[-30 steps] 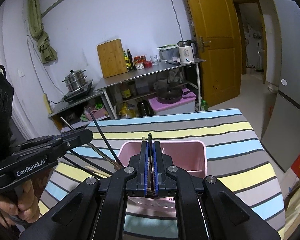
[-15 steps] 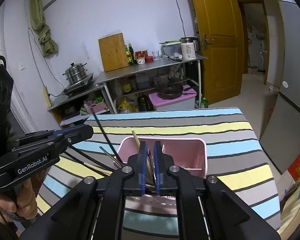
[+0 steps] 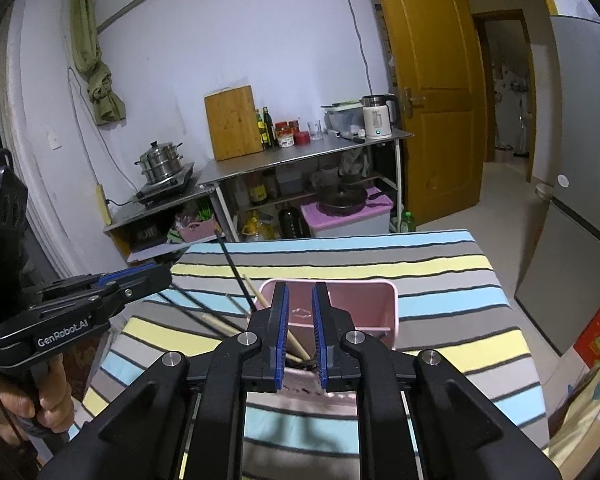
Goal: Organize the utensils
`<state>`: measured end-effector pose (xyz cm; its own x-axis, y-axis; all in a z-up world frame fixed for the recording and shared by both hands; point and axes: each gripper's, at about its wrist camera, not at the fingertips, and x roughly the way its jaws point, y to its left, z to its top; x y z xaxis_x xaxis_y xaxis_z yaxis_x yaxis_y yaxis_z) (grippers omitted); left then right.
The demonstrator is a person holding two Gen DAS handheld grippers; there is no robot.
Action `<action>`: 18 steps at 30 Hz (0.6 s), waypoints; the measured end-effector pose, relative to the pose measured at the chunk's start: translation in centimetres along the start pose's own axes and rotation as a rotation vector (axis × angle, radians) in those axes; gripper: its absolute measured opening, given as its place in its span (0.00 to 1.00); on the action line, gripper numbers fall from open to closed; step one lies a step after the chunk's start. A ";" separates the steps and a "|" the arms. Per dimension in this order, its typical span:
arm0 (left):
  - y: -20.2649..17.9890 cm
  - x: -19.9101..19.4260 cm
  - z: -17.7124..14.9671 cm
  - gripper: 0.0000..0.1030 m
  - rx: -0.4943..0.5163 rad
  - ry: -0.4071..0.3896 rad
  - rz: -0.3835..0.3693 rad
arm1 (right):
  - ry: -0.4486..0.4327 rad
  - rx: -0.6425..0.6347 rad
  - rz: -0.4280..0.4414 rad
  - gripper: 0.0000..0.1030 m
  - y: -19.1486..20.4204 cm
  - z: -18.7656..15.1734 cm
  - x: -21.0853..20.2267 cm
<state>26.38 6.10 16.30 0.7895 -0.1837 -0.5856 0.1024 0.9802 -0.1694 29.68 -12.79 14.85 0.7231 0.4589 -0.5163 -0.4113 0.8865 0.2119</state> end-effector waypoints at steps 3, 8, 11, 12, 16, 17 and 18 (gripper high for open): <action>-0.4 -1.5 -1.3 0.18 0.002 -0.014 -0.004 | -0.010 0.006 0.004 0.12 0.1 -1.1 -1.7; -1.1 -3.9 -4.1 0.23 -0.001 -0.038 -0.011 | -0.017 -0.002 0.001 0.12 0.5 -3.3 -4.1; -1.4 -5.1 -5.9 0.26 -0.010 -0.051 -0.011 | -0.023 -0.001 0.001 0.12 0.7 -4.7 -5.6; -1.5 -5.6 -6.6 0.27 -0.010 -0.056 -0.007 | -0.027 -0.007 -0.003 0.12 0.9 -5.4 -6.2; -1.9 -6.8 -9.0 0.31 -0.014 -0.070 0.004 | -0.048 -0.011 -0.014 0.19 1.2 -7.5 -8.2; -2.0 -7.1 -9.7 0.32 -0.016 -0.073 0.006 | -0.054 -0.009 -0.012 0.26 1.4 -8.0 -8.6; -2.0 -7.3 -10.3 0.33 -0.017 -0.076 0.010 | -0.059 -0.010 -0.011 0.29 1.5 -8.7 -9.0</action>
<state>14.17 4.74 12.75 0.8343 -0.1672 -0.5253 0.0849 0.9805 -0.1774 17.66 -16.11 12.58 0.7588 0.4521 -0.4688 -0.4083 0.8910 0.1984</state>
